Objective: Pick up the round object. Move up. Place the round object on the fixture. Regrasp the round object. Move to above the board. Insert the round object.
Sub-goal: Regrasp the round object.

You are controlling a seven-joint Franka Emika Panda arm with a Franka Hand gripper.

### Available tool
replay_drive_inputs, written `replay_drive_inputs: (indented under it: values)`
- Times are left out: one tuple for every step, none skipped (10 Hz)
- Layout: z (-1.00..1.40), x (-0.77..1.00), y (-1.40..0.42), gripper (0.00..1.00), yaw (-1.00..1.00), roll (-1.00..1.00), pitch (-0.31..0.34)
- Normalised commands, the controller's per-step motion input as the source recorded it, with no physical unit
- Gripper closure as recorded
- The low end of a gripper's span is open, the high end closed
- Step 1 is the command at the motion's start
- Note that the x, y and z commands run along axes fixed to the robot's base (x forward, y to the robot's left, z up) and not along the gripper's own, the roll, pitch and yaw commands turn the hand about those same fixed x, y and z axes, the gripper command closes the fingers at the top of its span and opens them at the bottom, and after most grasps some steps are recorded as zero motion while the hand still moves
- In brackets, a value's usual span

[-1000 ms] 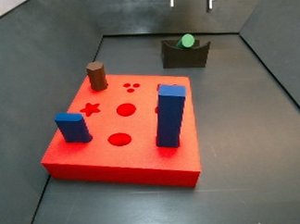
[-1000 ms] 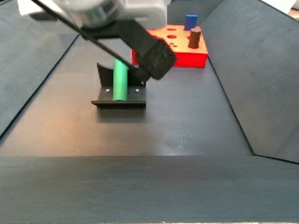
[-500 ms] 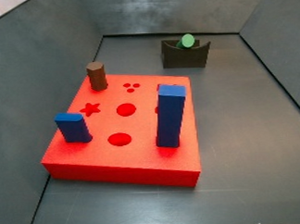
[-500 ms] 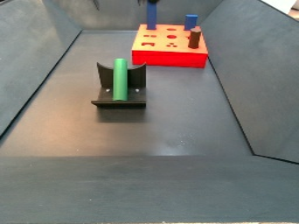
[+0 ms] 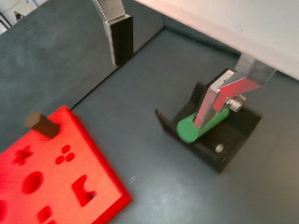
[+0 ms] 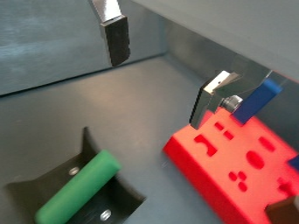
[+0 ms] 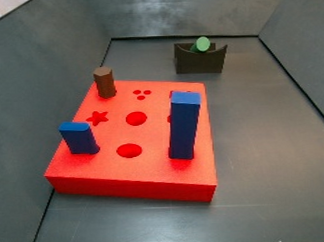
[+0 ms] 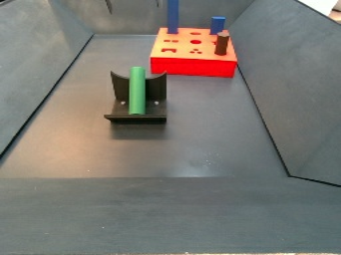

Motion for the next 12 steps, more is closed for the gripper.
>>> replay_drive_inputs:
  values:
    - [0.01,-0.04,-0.02,0.00,0.01,1.00,-0.013]
    - [0.01,-0.04,-0.02,0.00,0.01,1.00,-0.021]
    - [0.01,-0.05,-0.02,0.00,0.01,1.00,-0.027]
    - [0.01,-0.04,-0.02,0.00,0.01,1.00,-0.034]
    - [0.01,-0.04,-0.02,0.00,0.01,1.00,-0.039]
    - [0.01,-0.04,-0.02,0.00,0.01,1.00,-0.041]
    - [0.01,-0.04,-0.01,0.00,0.01,1.00,-0.041]
    - [0.02,-0.03,-0.02,0.00,0.01,1.00,-0.038]
    - [0.02,-0.02,-0.02,0.00,0.02,1.00,-0.036]
    - [0.00,0.00,-0.02,0.00,0.01,1.00,-0.029]
    - [0.00,0.01,-0.02,0.00,0.01,1.00,-0.025]
    - [-0.01,0.02,-0.02,0.00,0.02,1.00,-0.012]
